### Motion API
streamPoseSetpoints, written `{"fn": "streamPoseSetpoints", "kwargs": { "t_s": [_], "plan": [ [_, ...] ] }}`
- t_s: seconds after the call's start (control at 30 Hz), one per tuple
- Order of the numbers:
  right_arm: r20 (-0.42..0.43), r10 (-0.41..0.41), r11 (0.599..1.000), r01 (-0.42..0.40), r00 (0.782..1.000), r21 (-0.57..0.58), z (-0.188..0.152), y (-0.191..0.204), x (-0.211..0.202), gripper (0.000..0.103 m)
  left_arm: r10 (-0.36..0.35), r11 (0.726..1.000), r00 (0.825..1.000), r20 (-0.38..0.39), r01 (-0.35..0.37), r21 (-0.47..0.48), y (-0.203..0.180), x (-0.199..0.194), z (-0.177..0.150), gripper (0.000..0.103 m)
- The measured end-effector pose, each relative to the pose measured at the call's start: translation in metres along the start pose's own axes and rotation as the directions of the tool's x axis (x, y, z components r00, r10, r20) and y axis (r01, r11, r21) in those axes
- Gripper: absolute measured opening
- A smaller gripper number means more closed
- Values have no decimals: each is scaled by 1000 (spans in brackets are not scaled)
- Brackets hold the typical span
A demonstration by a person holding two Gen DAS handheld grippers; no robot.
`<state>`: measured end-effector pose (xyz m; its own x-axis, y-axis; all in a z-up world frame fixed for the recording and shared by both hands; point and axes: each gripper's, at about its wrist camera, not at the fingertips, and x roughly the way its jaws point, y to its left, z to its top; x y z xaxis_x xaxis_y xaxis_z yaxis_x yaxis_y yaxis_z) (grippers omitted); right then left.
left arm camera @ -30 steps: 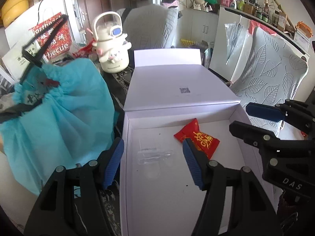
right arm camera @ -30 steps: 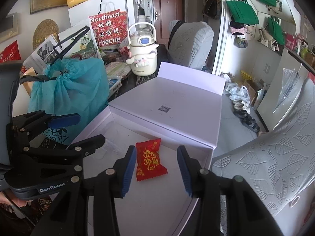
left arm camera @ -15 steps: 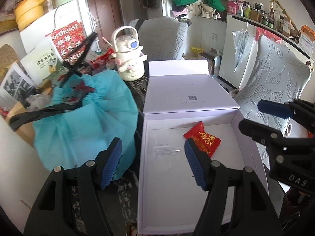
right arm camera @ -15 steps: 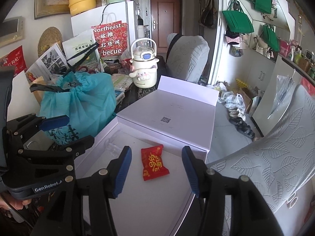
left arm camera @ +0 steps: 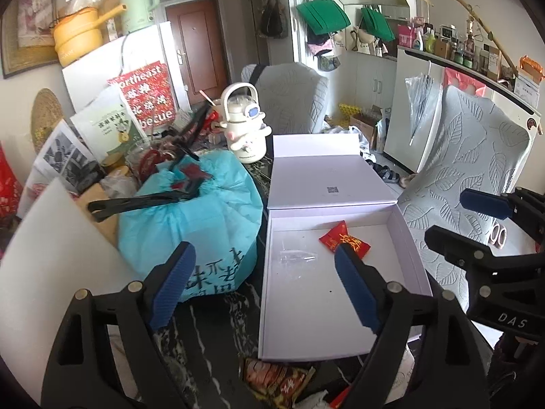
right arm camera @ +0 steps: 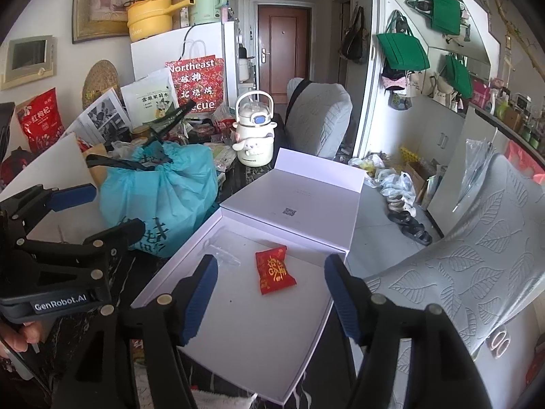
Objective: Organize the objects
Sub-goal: 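Open and withdraw both tools from the white box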
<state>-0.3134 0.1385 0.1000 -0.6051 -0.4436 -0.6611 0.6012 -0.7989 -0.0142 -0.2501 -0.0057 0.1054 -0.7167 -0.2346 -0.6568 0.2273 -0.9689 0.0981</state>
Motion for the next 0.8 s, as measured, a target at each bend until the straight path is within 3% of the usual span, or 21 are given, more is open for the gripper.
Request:
{"fn": "streamPoseSetpoints", "kwargs": {
  "t_s": [0.8],
  "plan": [
    [99, -28, 1000, 29, 995, -9, -33, 14, -134, 74, 20, 1000, 995, 101, -19, -2, -15, -130, -22, 91]
  ]
}}
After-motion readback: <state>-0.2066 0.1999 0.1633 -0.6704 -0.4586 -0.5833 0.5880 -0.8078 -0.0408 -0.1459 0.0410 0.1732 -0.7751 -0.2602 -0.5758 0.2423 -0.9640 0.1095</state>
